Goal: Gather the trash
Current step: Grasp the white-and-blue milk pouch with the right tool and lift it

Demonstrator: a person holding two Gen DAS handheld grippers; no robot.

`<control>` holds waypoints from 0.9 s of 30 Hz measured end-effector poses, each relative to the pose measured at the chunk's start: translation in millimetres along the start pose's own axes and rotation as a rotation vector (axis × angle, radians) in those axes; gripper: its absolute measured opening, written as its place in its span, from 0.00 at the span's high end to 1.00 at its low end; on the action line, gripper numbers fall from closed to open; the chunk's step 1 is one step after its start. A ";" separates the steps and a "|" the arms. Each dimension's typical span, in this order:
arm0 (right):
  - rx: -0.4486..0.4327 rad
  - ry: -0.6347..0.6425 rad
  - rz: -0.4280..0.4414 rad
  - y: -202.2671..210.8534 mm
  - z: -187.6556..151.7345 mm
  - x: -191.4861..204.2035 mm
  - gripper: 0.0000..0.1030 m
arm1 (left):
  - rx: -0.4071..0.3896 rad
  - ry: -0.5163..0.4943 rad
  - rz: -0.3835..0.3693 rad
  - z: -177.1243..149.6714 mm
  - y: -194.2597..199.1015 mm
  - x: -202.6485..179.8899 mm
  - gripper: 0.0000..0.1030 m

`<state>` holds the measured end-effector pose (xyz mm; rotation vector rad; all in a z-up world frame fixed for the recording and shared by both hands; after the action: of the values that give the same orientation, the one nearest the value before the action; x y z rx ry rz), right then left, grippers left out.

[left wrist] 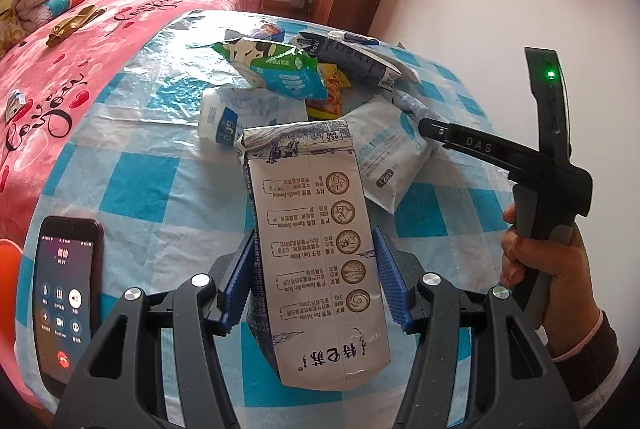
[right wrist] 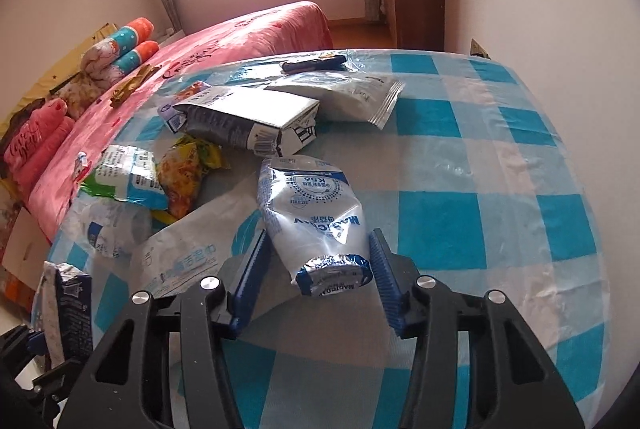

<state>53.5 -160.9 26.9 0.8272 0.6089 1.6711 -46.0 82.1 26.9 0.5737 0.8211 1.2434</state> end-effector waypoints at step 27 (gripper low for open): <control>-0.027 0.051 0.124 91.9 -65.6 66.1 0.80 | -0.094 0.003 0.018 -15.5 50.7 12.9 0.44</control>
<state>-62.6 -118.0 69.4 0.8190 0.5791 1.8143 -86.9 106.2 53.8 0.5046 0.7571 1.2921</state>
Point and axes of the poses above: each gripper's, at about its wrist camera, not at the fingertips, and y roughly against the way its jaws point, x to its left, z to its top, the point moved 1 cm from there along -y, roughly the way its jaws point
